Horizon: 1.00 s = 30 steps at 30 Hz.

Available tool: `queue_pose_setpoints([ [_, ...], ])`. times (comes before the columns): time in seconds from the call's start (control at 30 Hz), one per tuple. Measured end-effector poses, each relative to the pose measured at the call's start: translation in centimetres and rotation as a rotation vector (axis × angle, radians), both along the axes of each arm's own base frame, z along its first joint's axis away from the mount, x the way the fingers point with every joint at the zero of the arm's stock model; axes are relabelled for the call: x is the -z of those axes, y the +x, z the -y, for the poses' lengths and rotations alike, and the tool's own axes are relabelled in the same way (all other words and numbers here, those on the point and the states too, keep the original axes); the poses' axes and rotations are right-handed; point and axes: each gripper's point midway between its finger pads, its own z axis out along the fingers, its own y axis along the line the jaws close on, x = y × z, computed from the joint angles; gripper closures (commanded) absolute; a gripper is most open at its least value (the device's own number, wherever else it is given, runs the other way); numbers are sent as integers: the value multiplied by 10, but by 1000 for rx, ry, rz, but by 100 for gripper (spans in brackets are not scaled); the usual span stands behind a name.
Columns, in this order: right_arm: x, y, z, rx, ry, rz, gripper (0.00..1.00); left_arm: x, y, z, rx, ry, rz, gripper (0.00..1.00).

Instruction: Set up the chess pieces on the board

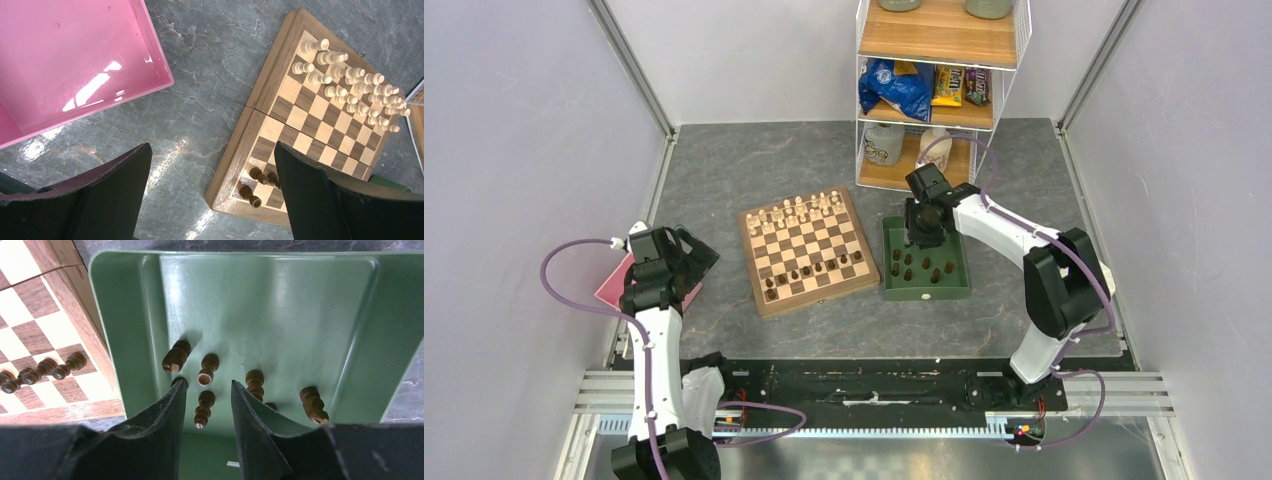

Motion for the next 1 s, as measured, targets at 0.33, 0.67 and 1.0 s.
queue_pose_setpoints([
  [0.33,14,-3,-2,-26,-7,-43,53,1,0,-1,-3,-4,-2,0],
  [0.67,-13,2,7,-12,-23,44,52,1,0,-2,-8,-4,-2,0],
  [1.0,7,-1,-24,-113,55,-13,45,1,0,-2,-8,-4,-2,0],
])
